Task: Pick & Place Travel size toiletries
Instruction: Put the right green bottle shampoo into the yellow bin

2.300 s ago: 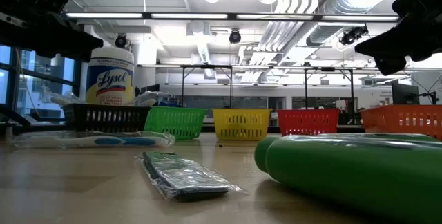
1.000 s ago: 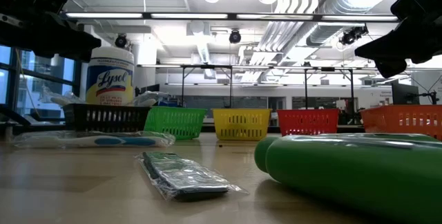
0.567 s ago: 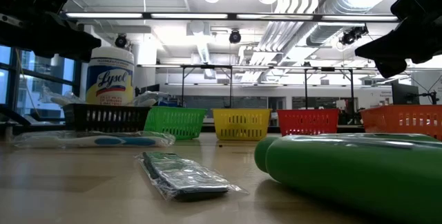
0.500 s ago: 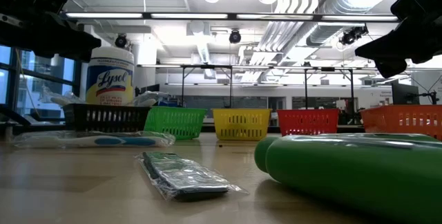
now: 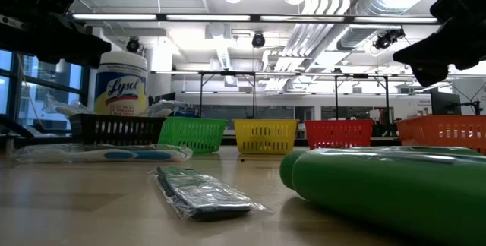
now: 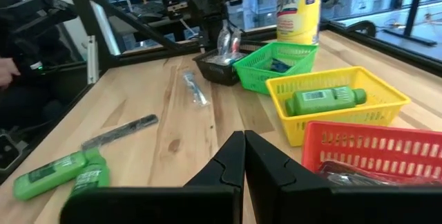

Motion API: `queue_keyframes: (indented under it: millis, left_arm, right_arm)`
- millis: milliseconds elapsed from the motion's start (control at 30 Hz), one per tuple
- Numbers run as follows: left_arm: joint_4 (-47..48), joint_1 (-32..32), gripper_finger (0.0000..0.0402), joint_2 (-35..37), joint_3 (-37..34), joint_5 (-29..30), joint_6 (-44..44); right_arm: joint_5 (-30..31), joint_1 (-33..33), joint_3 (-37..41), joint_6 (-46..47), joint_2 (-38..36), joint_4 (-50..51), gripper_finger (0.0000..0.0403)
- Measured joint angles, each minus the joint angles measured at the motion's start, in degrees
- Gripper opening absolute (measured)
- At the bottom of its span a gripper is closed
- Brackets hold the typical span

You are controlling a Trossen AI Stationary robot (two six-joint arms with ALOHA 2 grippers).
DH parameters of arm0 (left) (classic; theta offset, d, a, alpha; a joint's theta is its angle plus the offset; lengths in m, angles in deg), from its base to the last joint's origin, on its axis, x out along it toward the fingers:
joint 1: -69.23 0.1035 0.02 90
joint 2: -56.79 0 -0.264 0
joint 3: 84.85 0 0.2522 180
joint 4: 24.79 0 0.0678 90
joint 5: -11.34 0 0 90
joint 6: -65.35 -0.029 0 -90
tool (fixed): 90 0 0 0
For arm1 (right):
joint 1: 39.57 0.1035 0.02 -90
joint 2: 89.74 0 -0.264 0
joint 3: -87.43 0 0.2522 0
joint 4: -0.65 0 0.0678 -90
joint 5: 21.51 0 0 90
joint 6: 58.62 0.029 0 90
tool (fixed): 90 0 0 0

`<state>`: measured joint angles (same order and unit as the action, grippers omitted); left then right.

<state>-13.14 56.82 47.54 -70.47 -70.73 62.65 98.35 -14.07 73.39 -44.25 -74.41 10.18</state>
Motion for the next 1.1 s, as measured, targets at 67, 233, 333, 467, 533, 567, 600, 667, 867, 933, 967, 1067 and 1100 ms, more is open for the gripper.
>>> queue_keyframes:
  millis: [67,233,333,467,533,567,600,667,867,933,967,1067,1100]
  left_arm:
    - [0.0,0.0,0.0,0.0,0.0,0.0,0.0]
    - [0.0,0.0,0.0,0.0,0.0,0.0,1.2]
    - [0.0,0.0,0.0,0.0,0.0,0.0,1.0]
    - [0.0,0.0,0.0,0.0,0.0,0.0,-0.1]
    - [0.0,0.0,0.0,0.0,0.0,0.0,-0.1]
    - [0.0,0.0,0.0,0.0,0.0,0.0,0.0]
    - [0.0,0.0,0.0,0.0,0.0,0.0,0.0]
    - [0.0,0.0,0.0,0.0,0.0,0.0,0.0]
    - [0.0,0.0,0.0,0.0,0.0,0.0,0.0]
    - [0.0,0.0,0.0,0.0,0.0,0.0,-0.5]
    - [0.0,0.0,0.0,0.0,0.0,0.0,-0.6]
    - [0.0,0.0,0.0,0.0,0.0,0.0,-1.1]
    - [0.0,0.0,0.0,0.0,0.0,0.0,-1.1]
  right_arm:
    - [-1.0,0.0,0.0,0.0,0.0,0.1,0.0002]
    - [-2.0,0.0,0.0,1.0,0.0,0.1,0.0003]
    - [-4.1,0.0,0.0,-1.3,0.0,-2.4,0.0003]
    - [-10.1,0.0,-1.3,-8.7,0.1,-8.6,0.0003]
    - [-10.3,0.0,-3.6,-10.2,1.5,-9.5,0.0003]
    - [-9.9,0.0,-5.0,-10.7,2.9,-9.9,0.0003]
    - [-9.8,0.0,-6.2,-11.0,4.6,-10.1,0.0003]
    - [-9.6,0.0,-8.7,-11.0,8.2,-9.1,0.0003]
    - [-12.4,0.3,-18.8,-9.6,23.5,-9.3,0.0003]
    - [-12.4,1.1,-22.0,-9.7,29.0,-8.9,0.001]
    - [-12.4,1.6,-24.0,-9.9,31.9,-8.4,0.0018]
    - [-12.4,3.0,-30.5,-9.2,40.2,-3.0,0.0058]
    - [-12.3,3.5,-32.9,-8.2,43.0,-0.7,0.0075]
